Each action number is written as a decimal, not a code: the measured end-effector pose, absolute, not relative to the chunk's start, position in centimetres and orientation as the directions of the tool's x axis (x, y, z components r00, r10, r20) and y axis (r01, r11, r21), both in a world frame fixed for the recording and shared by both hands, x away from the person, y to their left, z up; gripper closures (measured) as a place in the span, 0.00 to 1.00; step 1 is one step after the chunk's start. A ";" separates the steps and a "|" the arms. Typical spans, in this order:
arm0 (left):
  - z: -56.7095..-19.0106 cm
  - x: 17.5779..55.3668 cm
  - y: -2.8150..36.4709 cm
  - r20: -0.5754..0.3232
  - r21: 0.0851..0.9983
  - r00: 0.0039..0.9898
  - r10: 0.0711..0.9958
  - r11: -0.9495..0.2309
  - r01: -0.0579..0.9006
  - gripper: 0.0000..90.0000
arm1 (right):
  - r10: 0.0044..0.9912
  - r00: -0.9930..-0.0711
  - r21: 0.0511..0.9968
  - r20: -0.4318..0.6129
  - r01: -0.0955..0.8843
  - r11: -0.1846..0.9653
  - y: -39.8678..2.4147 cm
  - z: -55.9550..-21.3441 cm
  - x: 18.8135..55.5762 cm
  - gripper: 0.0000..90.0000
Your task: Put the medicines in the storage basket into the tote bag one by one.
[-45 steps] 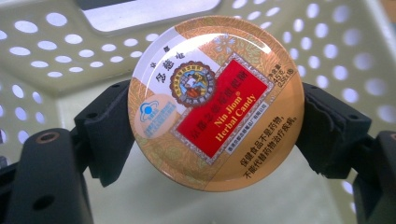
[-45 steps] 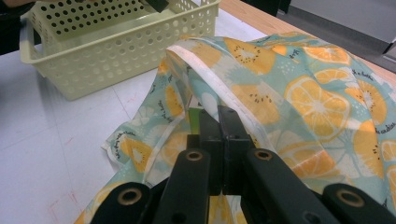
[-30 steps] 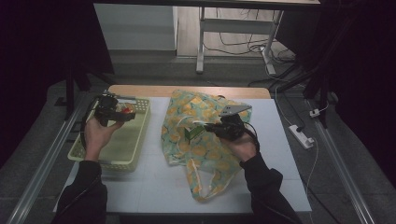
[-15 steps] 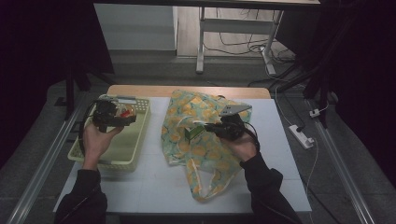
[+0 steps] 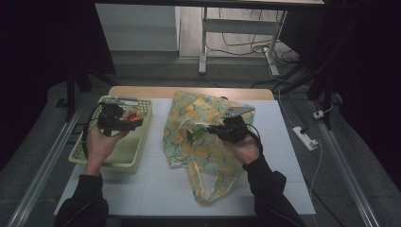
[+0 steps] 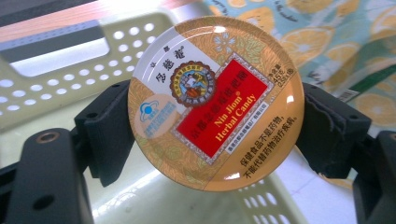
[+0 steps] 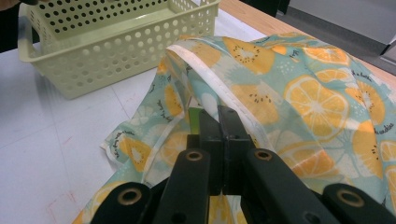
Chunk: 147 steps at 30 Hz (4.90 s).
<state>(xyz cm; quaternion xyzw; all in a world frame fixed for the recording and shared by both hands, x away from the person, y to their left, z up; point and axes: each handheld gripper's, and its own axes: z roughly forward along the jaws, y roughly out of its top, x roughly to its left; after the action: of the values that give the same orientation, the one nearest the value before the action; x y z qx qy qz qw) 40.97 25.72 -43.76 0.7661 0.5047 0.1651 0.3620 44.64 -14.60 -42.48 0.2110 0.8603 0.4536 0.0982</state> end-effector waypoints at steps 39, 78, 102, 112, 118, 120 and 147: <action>-42.9 38.6 15.9 -0.128 0.724 0.688 0.715 -0.406 0.557 0.23 | 0.454 -0.891 0.825 0.017 0.269 0.497 -14.7 -42.4 44.6 0.99; -48.5 41.3 6.3 -0.113 0.633 0.773 0.624 -0.555 0.540 0.23 | 0.448 -0.894 0.820 0.015 0.268 0.506 -14.6 -42.5 44.6 0.99; -50.2 45.5 4.8 -0.089 0.648 0.731 0.677 -0.518 0.558 0.23 | 0.450 -0.893 0.811 0.021 0.278 0.514 -14.5 -42.8 44.7 0.99; -51.1 46.8 4.6 -0.073 0.653 0.714 0.697 -0.508 0.562 0.23 | 0.454 -0.891 0.803 0.023 0.287 0.522 -14.5 -43.1 44.9 0.99; -51.4 47.1 4.9 -0.093 0.671 0.711 0.697 -0.484 0.562 0.22 | 0.455 -0.890 0.798 0.026 0.292 0.527 -14.4 -43.4 45.0 0.99; -51.3 47.0 5.0 -0.094 0.668 0.711 0.696 -0.485 0.564 0.20 | 0.455 -0.890 0.798 0.026 0.292 0.527 -14.4 -43.4 45.0 0.99; -49.1 42.2 6.7 -0.214 0.706 0.833 0.510 -0.508 0.493 0.00 | 0.454 -0.891 0.803 0.022 0.287 0.523 -14.5 -43.1 44.9 0.99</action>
<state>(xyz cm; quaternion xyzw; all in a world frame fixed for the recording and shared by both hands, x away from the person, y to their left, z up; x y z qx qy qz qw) 42.20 6.70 -49.08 0.8684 0.2887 0.0108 0.4030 44.88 -14.51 -43.11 0.2136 0.8673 0.4394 0.0954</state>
